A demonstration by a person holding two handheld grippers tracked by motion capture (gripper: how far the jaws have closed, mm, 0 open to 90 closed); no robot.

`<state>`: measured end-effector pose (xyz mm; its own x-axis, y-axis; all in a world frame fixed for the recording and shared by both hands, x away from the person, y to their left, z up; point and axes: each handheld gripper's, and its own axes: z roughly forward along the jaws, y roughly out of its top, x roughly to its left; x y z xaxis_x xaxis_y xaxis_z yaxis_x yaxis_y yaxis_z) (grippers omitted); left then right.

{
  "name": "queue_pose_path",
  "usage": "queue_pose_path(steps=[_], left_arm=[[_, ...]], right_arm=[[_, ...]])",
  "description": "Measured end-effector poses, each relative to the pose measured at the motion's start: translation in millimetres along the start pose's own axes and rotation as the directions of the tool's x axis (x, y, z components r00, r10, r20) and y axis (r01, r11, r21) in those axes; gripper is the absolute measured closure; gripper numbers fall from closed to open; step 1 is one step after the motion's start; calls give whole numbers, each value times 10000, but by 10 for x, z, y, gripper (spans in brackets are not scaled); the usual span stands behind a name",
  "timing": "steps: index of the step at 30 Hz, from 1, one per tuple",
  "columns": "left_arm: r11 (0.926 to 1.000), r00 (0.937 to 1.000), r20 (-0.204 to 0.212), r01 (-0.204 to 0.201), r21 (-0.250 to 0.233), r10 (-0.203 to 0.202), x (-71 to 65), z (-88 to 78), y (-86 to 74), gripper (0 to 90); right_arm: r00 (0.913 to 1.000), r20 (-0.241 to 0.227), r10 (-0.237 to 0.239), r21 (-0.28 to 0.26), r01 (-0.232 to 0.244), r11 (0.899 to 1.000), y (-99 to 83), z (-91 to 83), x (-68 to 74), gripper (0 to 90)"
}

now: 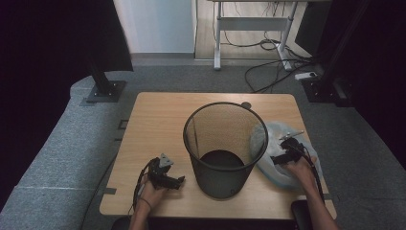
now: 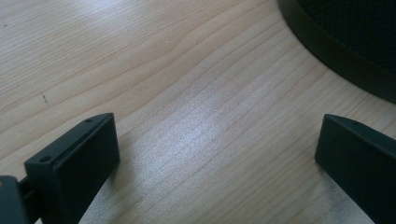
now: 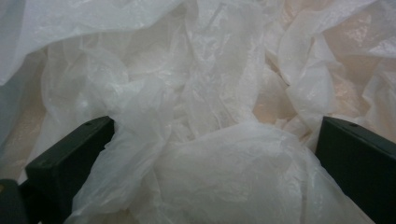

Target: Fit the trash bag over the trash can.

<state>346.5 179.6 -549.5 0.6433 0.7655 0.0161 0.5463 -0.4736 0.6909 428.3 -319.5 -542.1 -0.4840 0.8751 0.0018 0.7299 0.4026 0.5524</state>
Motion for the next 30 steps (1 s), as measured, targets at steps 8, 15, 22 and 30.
queue_pose_path(steps=[8,15,22,30], left_arm=[[10000,10000,0,1,1,-1,0,0,0,0],[10000,10000,1,-1,1,1,0,0,0,0],[10000,10000,8,-2,2,2,1,0,0,0],[10000,10000,2,-1,3,1,0,0,0,0]], right_arm=[[9969,-493,-606,-202,597,9980,27,-120,80,574],[9940,-892,-637,-8,639,9980,19,-153,70,807],[9927,-1071,-557,-420,515,9978,-30,-268,69,817],[9910,-1264,-446,-1347,274,9905,-26,-573,84,816]])
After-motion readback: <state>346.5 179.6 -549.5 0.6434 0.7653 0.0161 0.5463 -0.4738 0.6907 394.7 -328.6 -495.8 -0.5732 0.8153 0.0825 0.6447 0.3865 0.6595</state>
